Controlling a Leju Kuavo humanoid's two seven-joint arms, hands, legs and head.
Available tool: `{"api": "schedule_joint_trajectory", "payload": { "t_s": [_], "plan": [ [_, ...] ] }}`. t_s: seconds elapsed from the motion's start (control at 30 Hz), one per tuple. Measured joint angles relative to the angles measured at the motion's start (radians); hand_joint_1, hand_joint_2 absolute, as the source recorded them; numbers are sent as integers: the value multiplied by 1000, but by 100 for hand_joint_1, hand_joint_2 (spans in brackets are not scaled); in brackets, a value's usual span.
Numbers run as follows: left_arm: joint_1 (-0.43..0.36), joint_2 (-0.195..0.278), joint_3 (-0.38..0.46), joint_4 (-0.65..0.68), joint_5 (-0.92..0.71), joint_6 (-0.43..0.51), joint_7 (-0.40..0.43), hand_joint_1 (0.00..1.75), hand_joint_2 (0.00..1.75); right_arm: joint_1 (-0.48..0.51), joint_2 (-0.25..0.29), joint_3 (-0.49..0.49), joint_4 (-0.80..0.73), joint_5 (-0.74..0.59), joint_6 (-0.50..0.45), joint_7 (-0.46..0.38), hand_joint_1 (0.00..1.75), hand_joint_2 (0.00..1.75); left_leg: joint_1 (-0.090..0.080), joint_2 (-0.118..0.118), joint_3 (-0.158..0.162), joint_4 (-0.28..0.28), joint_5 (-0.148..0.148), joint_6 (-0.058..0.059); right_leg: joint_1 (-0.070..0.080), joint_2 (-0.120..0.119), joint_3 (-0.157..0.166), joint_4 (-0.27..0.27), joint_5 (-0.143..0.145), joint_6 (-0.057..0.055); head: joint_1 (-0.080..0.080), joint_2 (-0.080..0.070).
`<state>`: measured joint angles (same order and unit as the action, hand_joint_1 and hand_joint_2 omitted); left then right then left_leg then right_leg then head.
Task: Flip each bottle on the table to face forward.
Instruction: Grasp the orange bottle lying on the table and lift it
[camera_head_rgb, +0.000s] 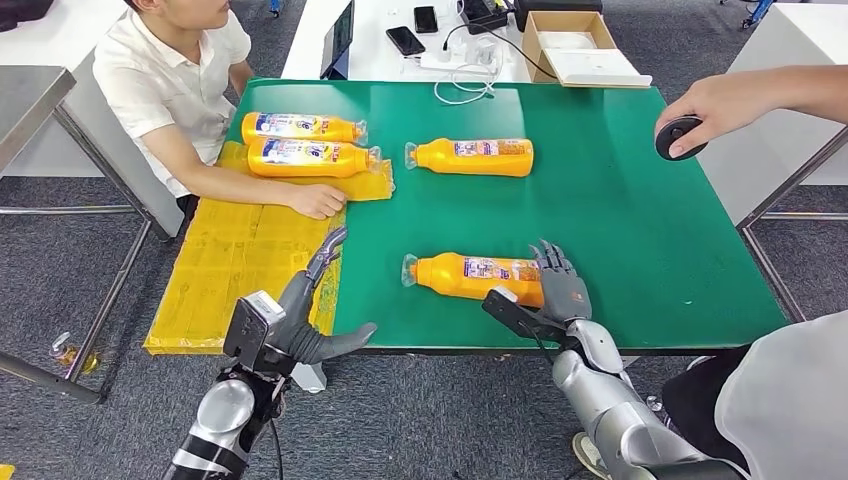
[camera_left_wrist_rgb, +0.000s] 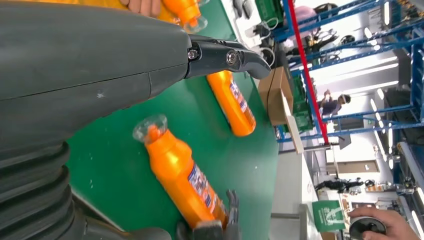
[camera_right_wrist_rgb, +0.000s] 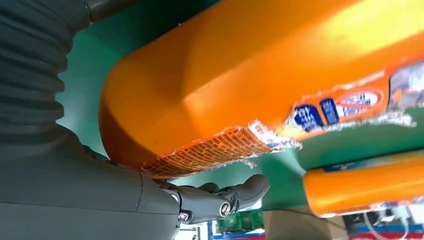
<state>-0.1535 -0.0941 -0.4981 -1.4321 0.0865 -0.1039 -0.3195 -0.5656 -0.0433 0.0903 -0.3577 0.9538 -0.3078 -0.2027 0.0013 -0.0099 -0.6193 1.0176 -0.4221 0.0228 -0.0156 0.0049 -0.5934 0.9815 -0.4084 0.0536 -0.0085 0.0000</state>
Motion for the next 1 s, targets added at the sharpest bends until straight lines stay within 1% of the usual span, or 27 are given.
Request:
{"api": "schedule_joint_trajectory", "payload": {
  "t_s": [0.1, 0.2, 0.27, 0.5, 1.0],
  "plan": [
    [-2, -1, -4, 3, 15, -22, 9, 0, 175, -15, -2, 25, 3, 38, 21, 38, 0, 175, 0, 0, 1, 0, 0, 0, 0, 0, 1, 0, 0, 0, 0, 0],
    [-4, -3, -8, 3, 37, -48, 25, 0, 175, -36, -5, 51, 5, 72, 64, 90, 0, 175, 0, 1, 2, 0, 0, 0, 0, 0, 1, 0, 2, -2, 0, 0],
    [-5, -3, -11, 3, 46, -58, 31, 0, 175, -47, -6, 64, 7, 82, 85, 111, 0, 175, 0, 1, 2, 0, 1, 0, 0, 0, 1, 0, 2, -2, 0, 0],
    [-7, -3, -18, 3, 49, -60, 35, 0, 175, -59, -8, 86, 12, 87, 91, 119, 0, 175, 0, 1, 2, 0, 1, 1, 0, 0, 1, 0, 2, -2, 0, 0],
    [-7, -3, -21, 3, 49, -60, 35, 0, 175, -63, -9, 92, 17, 88, 91, 119, 0, 175, 0, 1, 2, 0, 1, 1, 0, 0, 1, 0, 2, -2, 0, 0]
  ]
}}
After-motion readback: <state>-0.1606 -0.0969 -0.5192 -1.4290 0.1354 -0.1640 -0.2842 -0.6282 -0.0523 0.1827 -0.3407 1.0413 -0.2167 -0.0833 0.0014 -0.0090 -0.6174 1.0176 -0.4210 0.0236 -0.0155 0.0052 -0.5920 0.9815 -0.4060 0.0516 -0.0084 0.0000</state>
